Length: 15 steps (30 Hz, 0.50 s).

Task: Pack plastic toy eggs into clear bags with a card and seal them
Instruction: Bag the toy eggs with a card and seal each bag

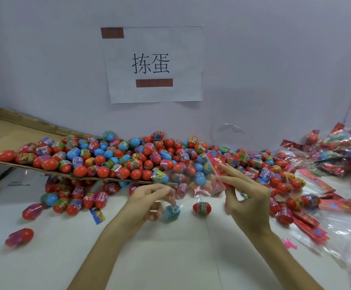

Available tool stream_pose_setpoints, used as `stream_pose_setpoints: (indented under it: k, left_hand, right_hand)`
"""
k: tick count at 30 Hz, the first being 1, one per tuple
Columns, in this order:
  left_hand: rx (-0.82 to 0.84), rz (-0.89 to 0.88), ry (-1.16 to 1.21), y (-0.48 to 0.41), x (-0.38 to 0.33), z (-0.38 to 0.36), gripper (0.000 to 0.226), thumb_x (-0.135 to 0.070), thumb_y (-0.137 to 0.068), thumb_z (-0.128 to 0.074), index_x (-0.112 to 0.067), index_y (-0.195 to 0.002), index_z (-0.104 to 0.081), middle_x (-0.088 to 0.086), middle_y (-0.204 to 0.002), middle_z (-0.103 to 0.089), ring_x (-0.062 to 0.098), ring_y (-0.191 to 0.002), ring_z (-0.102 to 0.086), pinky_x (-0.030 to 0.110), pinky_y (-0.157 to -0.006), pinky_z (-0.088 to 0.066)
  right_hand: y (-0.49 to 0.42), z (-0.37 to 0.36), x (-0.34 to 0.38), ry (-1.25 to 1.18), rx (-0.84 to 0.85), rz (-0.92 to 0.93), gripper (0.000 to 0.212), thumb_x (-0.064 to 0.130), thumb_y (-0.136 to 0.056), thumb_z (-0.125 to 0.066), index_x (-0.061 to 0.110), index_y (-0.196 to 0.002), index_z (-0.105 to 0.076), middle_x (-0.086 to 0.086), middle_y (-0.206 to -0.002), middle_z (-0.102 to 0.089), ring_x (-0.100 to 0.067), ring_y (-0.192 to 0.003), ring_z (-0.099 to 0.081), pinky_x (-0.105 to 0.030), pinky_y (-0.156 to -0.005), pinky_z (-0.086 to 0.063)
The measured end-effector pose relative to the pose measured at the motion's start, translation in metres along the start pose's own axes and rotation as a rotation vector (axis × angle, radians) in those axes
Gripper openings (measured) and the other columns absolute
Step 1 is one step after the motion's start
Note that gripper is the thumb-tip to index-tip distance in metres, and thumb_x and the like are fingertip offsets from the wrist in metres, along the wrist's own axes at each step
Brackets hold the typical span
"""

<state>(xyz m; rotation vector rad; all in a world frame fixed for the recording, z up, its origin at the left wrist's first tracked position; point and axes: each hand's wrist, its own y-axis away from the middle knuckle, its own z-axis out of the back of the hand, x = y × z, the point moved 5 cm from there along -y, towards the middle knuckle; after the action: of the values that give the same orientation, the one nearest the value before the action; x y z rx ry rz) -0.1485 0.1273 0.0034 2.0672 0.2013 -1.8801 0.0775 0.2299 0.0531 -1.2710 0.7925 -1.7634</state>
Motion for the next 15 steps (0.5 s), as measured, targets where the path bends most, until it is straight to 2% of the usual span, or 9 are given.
stream_pose_setpoints:
  k: [2, 4, 7, 10, 12, 15]
  left_hand:
    - [0.012, -0.007, 0.059, 0.002, 0.000, 0.002, 0.019, -0.024, -0.098, -0.064, -0.015, -0.094, -0.081, 0.006, -0.090, -0.076, 0.009, -0.053, -0.051, 0.017, -0.048, -0.039]
    - [0.005, -0.022, 0.095, 0.002, -0.003, 0.004, 0.018, -0.024, -0.097, -0.065, -0.015, -0.094, -0.081, 0.004, -0.087, -0.075, 0.008, -0.053, -0.049, 0.017, -0.050, -0.038]
    - [-0.011, -0.061, 0.115, 0.002, -0.005, 0.005, 0.021, -0.031, -0.083, -0.073, -0.013, -0.090, -0.080, 0.003, -0.084, -0.073, 0.007, -0.051, -0.046, 0.017, -0.049, -0.036]
    - [-0.066, -0.098, 0.142, 0.001, -0.005, 0.005, 0.021, -0.033, -0.079, -0.074, -0.014, -0.083, -0.082, 0.004, -0.081, -0.074, 0.006, -0.052, -0.049, 0.016, -0.049, -0.038]
    - [-0.106, -0.120, 0.152, 0.001, -0.005, 0.002, 0.020, -0.032, -0.080, -0.074, -0.015, -0.083, -0.083, 0.007, -0.084, -0.076, 0.007, -0.056, -0.056, 0.017, -0.050, -0.042]
    - [-0.133, -0.135, 0.153, 0.001, -0.003, -0.007, 0.017, -0.028, -0.083, -0.075, -0.013, -0.083, -0.083, 0.011, -0.089, -0.079, 0.009, -0.061, -0.064, 0.018, -0.051, -0.048]
  right_hand:
    - [-0.001, 0.001, -0.001, -0.013, -0.009, -0.035, 0.043, -0.026, -0.074, -0.067, 0.005, -0.101, -0.080, -0.005, -0.119, -0.073, -0.019, -0.115, -0.069, -0.024, -0.091, -0.058]
    - [-0.002, 0.001, -0.003, -0.034, 0.001, -0.075, 0.047, -0.028, -0.075, -0.065, 0.006, -0.105, -0.079, -0.004, -0.122, -0.071, -0.019, -0.118, -0.068, -0.020, -0.087, -0.058]
    - [-0.004, -0.002, -0.003, -0.049, 0.068, -0.147, 0.064, -0.025, -0.080, -0.062, 0.012, -0.131, -0.067, 0.000, -0.141, -0.061, -0.005, -0.135, -0.053, -0.004, -0.093, -0.046]
    - [-0.003, -0.004, -0.004, -0.038, 0.073, -0.217, 0.074, -0.022, -0.082, -0.063, 0.014, -0.146, -0.054, 0.000, -0.153, -0.049, -0.007, -0.144, -0.039, -0.003, -0.107, -0.032]
    - [-0.001, -0.006, 0.000, -0.028, 0.042, -0.188, 0.067, -0.018, -0.082, -0.065, 0.012, -0.141, -0.056, -0.004, -0.147, -0.052, -0.012, -0.139, -0.043, -0.006, -0.108, -0.033]
    - [0.004, -0.013, 0.009, -0.048, 0.098, -0.080, 0.048, 0.002, -0.084, -0.068, 0.015, -0.130, -0.063, 0.000, -0.130, -0.058, -0.015, -0.127, -0.053, -0.024, -0.107, -0.044]
